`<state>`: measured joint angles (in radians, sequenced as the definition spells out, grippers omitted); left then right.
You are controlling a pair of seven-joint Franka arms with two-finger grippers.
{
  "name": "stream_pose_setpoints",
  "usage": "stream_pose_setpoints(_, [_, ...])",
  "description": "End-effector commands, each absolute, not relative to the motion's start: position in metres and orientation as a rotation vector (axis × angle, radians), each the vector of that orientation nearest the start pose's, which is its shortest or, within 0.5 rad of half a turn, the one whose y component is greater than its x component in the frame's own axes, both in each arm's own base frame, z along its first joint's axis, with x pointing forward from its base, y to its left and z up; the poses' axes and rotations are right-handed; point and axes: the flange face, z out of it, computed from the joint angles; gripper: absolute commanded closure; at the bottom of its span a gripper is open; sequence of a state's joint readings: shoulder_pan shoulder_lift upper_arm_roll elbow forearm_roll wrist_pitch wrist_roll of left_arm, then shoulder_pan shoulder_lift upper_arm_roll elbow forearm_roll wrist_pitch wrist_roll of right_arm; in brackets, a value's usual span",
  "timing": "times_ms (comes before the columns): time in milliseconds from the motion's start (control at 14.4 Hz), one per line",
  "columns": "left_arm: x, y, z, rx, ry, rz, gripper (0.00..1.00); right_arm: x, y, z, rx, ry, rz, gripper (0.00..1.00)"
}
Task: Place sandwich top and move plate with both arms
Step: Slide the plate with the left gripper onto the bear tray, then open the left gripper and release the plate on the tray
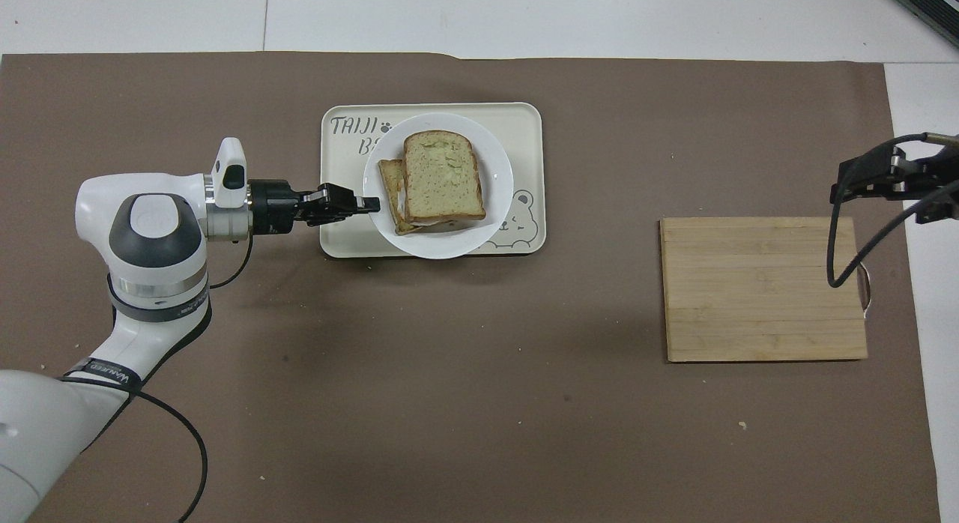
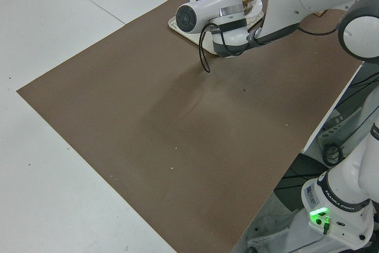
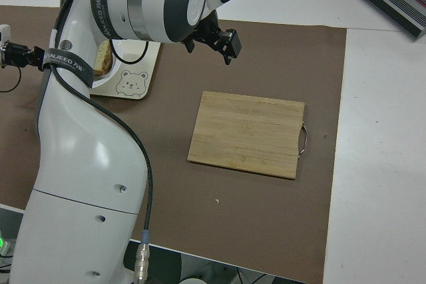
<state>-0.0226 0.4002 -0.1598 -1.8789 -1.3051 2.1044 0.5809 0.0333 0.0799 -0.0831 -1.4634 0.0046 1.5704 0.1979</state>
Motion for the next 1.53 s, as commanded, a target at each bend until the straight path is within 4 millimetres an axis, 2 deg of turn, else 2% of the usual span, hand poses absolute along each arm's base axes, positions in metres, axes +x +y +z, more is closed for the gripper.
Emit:
stream_pose_setpoints(0, [0.657, -0.152, 0.316, 2.014, 0.137, 0.126, 1.00, 0.559, -0.031, 0.667, -3.130, 0.360, -0.146, 0.00])
stream_pose_setpoints(69, [0.665, -0.151, 0.314, 2.027, 0.130, 0.141, 1.00, 0.553, -0.033, 0.675, -3.125, 0.365, -0.163, 0.00])
stream_pose_setpoints(208, [0.665, -0.149, 0.301, 2.063, 0.105, 0.120, 1.00, 0.536, -0.033, 0.689, -3.125, 0.357, -0.170, 0.00])
stream_pose_setpoints(347, [0.663, -0.149, 0.284, 2.108, 0.075, 0.092, 1.00, 0.524, -0.033, 0.681, -3.143, 0.191, -0.111, 0.00])
stream_pose_setpoints(625, [0.654, -0.155, 0.277, 2.145, 0.050, 0.065, 1.00, 0.522, -0.031, 0.678, -3.128, 0.290, -0.101, 0.00])
stream_pose_setpoints(695, [0.654, -0.155, 0.278, 2.146, 0.052, 0.066, 0.95, 0.522, -0.031, 0.678, -3.127, 0.290, -0.096, 0.00])
stream_pose_setpoints(764, [0.657, -0.150, 0.279, 2.155, 0.060, 0.088, 0.83, 0.521, -0.032, 0.678, -3.129, 0.292, -0.087, 0.00])
stream_pose_setpoints(903, [0.659, -0.148, 0.279, 2.169, 0.072, 0.112, 0.72, 0.520, -0.030, 0.678, -3.122, 0.286, -0.079, 0.00])
stream_pose_setpoints(973, [0.659, -0.148, 0.279, 2.170, 0.071, 0.114, 0.57, 0.520, -0.027, 0.678, -3.121, 0.274, -0.071, 0.00])
stream_pose_setpoints(1042, [0.660, -0.148, 0.279, 2.174, 0.060, 0.128, 0.49, 0.520, -0.023, 0.679, -3.120, 0.261, -0.074, 0.00])
stream_pose_setpoints(1251, [0.668, -0.147, 0.291, 2.290, 0.007, 0.189, 0.49, 0.520, -0.022, 0.678, -3.123, 0.237, -0.071, 0.00])
stream_pose_setpoints(1320, [0.669, -0.144, 0.298, 2.320, 0.013, 0.181, 0.48, 0.520, -0.023, 0.678, -3.127, 0.185, -0.074, 0.00])
stream_pose_setpoints(1390, [0.669, -0.142, 0.314, 2.369, 0.007, 0.178, 0.46, 0.520, -0.027, 0.677, -3.132, 0.104, -0.079, 0.00])
stream_pose_setpoints(1459, [0.670, -0.138, 0.330, 2.438, -0.033, 0.189, 0.35, 0.520, -0.028, 0.676, -3.133, 0.074, -0.082, 0.00])
